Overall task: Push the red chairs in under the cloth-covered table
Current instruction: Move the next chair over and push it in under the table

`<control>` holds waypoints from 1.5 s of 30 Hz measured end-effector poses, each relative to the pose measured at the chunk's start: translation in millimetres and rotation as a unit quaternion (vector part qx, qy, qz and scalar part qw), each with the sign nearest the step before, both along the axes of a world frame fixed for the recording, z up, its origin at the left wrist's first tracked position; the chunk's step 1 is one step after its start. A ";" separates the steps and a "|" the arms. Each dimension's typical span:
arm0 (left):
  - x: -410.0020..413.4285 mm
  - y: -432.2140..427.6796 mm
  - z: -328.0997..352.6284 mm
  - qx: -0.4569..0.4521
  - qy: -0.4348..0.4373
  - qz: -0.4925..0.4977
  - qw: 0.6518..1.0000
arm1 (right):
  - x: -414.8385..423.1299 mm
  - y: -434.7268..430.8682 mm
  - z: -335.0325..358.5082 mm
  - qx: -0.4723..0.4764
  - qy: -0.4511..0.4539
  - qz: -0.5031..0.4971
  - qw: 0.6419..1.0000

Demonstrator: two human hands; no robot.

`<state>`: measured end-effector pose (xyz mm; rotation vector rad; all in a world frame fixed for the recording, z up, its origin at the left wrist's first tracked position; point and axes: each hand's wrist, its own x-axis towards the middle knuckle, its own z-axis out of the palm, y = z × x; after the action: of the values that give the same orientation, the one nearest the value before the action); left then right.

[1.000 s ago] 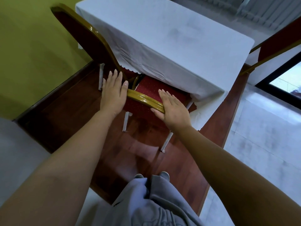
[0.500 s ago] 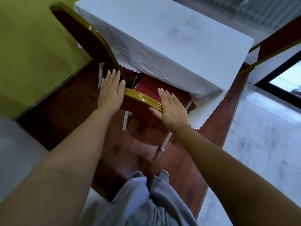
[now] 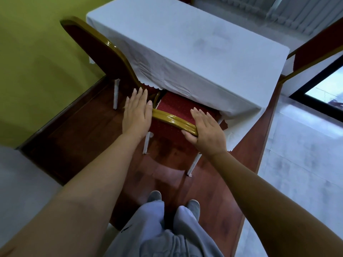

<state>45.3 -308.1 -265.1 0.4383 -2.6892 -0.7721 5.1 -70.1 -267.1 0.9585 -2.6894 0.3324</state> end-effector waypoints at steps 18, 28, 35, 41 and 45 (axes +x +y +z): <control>-47.8 -16.3 5.1 -0.017 -0.006 -0.010 1.000 | -41.6 -17.7 5.6 0.011 0.022 -0.027 0.999; -83.2 -25.7 4.8 -0.015 -0.008 -0.020 1.000 | -69.5 -27.5 7.0 0.012 0.024 -0.050 0.998; -93.1 -28.6 8.3 -0.020 -0.016 -0.028 0.999 | -73.6 -32.0 9.9 0.032 0.003 -0.078 0.996; -91.9 -30.4 7.8 -0.021 -0.027 -0.036 0.999 | -48.7 -38.7 5.4 0.015 0.008 -0.184 0.983; -92.3 -30.1 7.1 -0.022 -0.029 -0.036 0.999 | -40.5 -44.6 3.9 -0.036 -0.030 -0.213 0.976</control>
<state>-47.0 -338.1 -258.0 0.3606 -2.7846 -0.7300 -35.4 -114.7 -263.2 0.3375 -2.8191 0.3663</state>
